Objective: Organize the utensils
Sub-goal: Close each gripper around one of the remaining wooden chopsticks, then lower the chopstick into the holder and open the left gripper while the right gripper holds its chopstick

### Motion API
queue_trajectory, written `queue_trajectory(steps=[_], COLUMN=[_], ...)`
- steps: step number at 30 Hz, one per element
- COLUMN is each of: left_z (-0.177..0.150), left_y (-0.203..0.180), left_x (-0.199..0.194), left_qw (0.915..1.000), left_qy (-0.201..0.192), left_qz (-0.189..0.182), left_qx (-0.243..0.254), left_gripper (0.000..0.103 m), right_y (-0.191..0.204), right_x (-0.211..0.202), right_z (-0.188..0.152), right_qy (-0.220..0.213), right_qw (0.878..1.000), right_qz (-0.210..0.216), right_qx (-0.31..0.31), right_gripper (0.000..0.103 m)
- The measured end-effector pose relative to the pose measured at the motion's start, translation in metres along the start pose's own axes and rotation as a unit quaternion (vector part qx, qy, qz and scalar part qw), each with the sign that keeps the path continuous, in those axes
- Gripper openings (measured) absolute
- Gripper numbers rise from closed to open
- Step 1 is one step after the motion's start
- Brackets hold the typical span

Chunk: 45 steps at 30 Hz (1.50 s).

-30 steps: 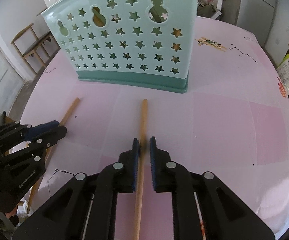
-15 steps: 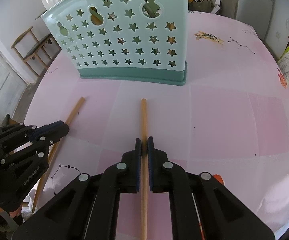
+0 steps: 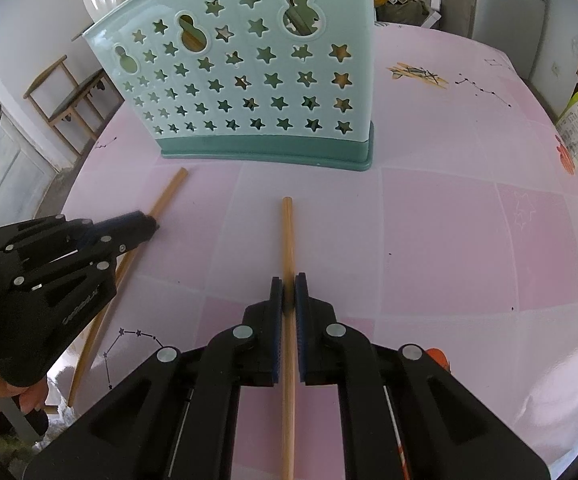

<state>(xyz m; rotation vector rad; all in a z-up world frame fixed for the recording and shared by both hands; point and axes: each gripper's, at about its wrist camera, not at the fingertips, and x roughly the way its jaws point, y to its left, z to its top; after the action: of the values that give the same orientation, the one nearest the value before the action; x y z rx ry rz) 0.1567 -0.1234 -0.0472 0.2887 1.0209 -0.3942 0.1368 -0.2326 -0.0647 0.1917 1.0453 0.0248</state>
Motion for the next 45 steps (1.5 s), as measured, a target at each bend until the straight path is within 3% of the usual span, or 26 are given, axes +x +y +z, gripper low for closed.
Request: queue_trajectory(steps=[15,19,23,31,39,45], left_z=[0.002,0.004,0.004,-0.003,-0.004,0.016], left_y=[0.002,0.009,0.025,0.074,0.1,0.106], left_x=[-0.002,-0.004,-0.027,-0.101,-0.145,-0.18], left_qw=[1.0,0.9998,0.9974,0.9783,0.9584,0.9393], left_qy=[-0.007,-0.012,-0.048,-0.151,-0.22,-0.282], left_qz=[-0.001,-0.011,-0.043,-0.115,-0.143,-0.158], left_qx=[0.003,-0.009,-0.032,-0.084,-0.112,-0.114], left_gripper=[0.005,0.005,0.005,0.005,0.005,0.005], right_y=[-0.001,-0.002,-0.003,-0.005,-0.005,-0.005], right_x=[0.001,0.001,0.001,0.001,0.001,0.001], right_z=[0.001,0.001,0.002,0.002,0.001,0.001], right_qy=[-0.003,-0.004,-0.003,-0.004,-0.005,-0.005], right_qw=[1.0,1.0,1.0,1.0,1.0,1.0], right_qz=[0.003,0.006,0.01,0.015,0.019,0.019], right_qx=[0.001,0.004,0.006,0.007,0.008,0.009], right_gripper=[0.007,0.007,0.007,0.007,0.007,0.007])
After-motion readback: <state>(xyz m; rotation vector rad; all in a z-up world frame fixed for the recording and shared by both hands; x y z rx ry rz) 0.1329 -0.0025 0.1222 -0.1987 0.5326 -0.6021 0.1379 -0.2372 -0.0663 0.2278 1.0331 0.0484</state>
